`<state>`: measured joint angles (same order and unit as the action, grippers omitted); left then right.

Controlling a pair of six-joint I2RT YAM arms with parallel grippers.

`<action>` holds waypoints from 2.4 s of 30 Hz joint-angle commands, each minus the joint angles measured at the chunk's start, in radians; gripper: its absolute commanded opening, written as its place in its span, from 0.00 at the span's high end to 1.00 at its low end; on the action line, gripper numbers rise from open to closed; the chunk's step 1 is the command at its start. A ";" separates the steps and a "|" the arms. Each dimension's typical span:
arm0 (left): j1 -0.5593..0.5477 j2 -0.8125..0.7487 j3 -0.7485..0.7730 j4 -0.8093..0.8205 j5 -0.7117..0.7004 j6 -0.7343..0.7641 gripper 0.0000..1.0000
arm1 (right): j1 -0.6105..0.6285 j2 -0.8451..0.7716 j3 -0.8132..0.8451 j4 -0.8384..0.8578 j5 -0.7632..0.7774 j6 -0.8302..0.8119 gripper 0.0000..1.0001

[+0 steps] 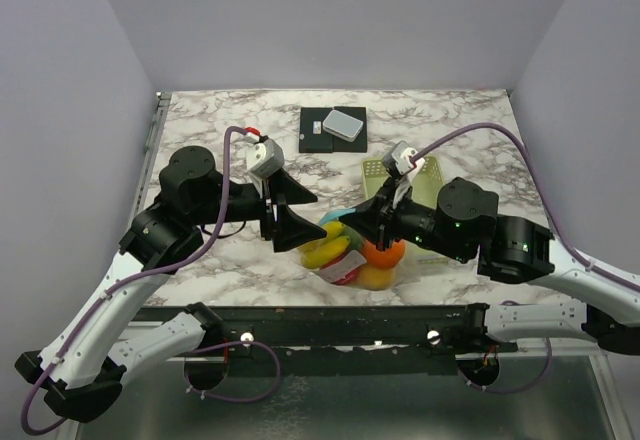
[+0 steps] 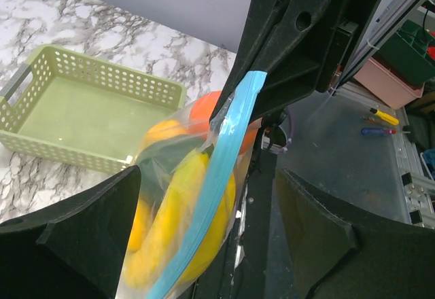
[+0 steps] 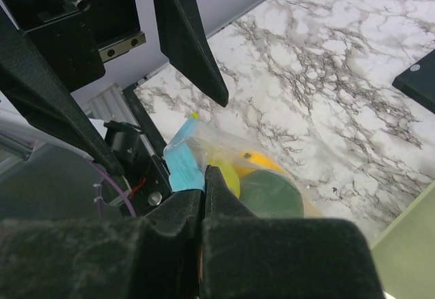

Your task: Place the food in the zip-top bag and seal the zipper

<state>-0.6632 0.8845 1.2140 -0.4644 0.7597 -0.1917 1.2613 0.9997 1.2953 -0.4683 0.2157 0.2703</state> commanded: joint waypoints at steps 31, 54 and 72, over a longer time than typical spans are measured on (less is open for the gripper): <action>-0.001 -0.004 -0.065 0.066 0.033 -0.009 1.00 | -0.003 0.025 0.070 0.083 -0.049 0.096 0.99; -0.003 0.060 -0.016 0.057 -0.457 0.071 1.00 | -0.003 -0.193 -0.076 -0.051 0.286 0.160 0.52; -0.003 0.241 0.028 0.089 -1.095 0.353 1.00 | -0.003 -0.219 -0.161 -0.064 0.399 0.164 0.44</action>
<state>-0.6689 1.0924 1.1992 -0.4496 -0.1425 0.0616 1.2613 0.7719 1.1542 -0.5198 0.5690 0.4374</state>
